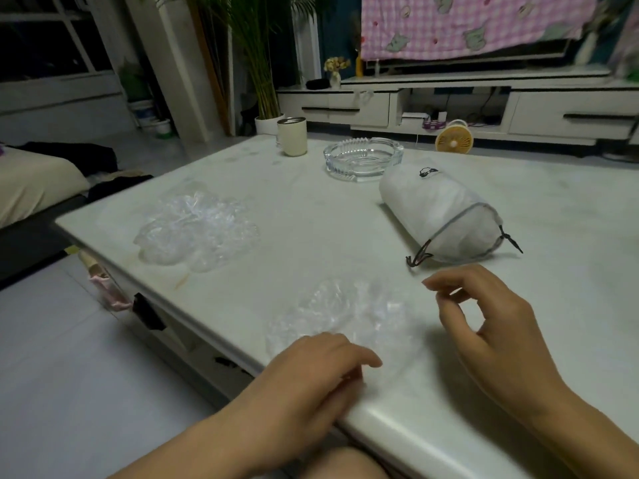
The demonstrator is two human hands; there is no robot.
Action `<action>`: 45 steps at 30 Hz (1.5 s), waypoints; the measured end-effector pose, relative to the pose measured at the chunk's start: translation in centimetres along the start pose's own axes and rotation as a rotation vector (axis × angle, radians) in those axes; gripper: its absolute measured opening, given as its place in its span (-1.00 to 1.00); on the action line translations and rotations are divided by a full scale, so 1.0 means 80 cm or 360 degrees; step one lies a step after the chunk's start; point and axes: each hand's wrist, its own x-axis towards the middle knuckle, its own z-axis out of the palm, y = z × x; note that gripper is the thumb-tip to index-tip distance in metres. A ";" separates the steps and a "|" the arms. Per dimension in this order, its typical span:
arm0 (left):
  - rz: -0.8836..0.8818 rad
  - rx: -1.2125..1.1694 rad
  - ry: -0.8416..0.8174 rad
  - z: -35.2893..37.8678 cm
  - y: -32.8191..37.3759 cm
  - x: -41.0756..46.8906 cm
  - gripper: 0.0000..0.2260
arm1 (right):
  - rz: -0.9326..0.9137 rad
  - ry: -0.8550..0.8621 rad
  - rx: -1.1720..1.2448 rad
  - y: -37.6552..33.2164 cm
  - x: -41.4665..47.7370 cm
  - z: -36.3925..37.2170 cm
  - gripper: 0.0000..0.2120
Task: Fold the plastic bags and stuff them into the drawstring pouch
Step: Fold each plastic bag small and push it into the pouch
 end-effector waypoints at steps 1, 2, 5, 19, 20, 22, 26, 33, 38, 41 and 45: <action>-0.0002 -0.0046 0.0010 -0.004 0.005 0.000 -0.84 | -0.0025 0.0009 0.0000 -0.005 -0.001 0.001 -0.81; -0.0046 -0.0094 0.0070 -0.006 0.008 0.002 -0.84 | -0.0036 -0.0010 -0.0003 -0.008 -0.003 0.003 -0.79; -0.0264 -0.0036 0.0256 -0.002 0.008 0.015 -0.67 | 0.0088 -0.0394 -0.0030 -0.011 0.000 0.024 -0.68; -0.0294 0.0292 -0.0017 0.020 -0.012 -0.020 -0.38 | 0.0152 -0.0862 -0.0184 0.008 0.001 0.029 -0.46; -0.0195 0.0299 0.0050 0.021 -0.011 -0.025 -0.48 | 0.0163 -0.0705 -0.0029 0.010 0.003 0.022 -0.54; -0.0075 0.0282 0.0104 0.022 -0.012 -0.033 -0.63 | 0.0206 -0.0640 0.0173 0.008 0.008 0.009 -0.69; -0.0024 0.0154 0.0184 0.021 -0.012 -0.028 -0.82 | 0.0231 -0.1256 0.0070 -0.007 -0.002 -0.001 -0.46; -0.0372 -0.0343 0.0482 0.014 -0.015 -0.028 -0.73 | 0.0290 -0.0767 0.0112 0.011 0.009 0.020 -0.85; -0.0596 -0.0149 0.0716 0.029 -0.022 -0.016 -0.76 | 0.0605 -0.0776 0.0217 0.001 0.044 0.030 -0.71; -0.0994 -0.0045 0.0848 0.032 -0.024 0.004 -0.66 | 0.0581 -0.0679 -0.0041 0.004 0.049 0.046 -0.57; -0.1386 0.0472 0.0654 0.027 -0.020 0.029 -0.76 | 0.0505 -0.0576 -0.0633 -0.001 0.041 0.067 -0.64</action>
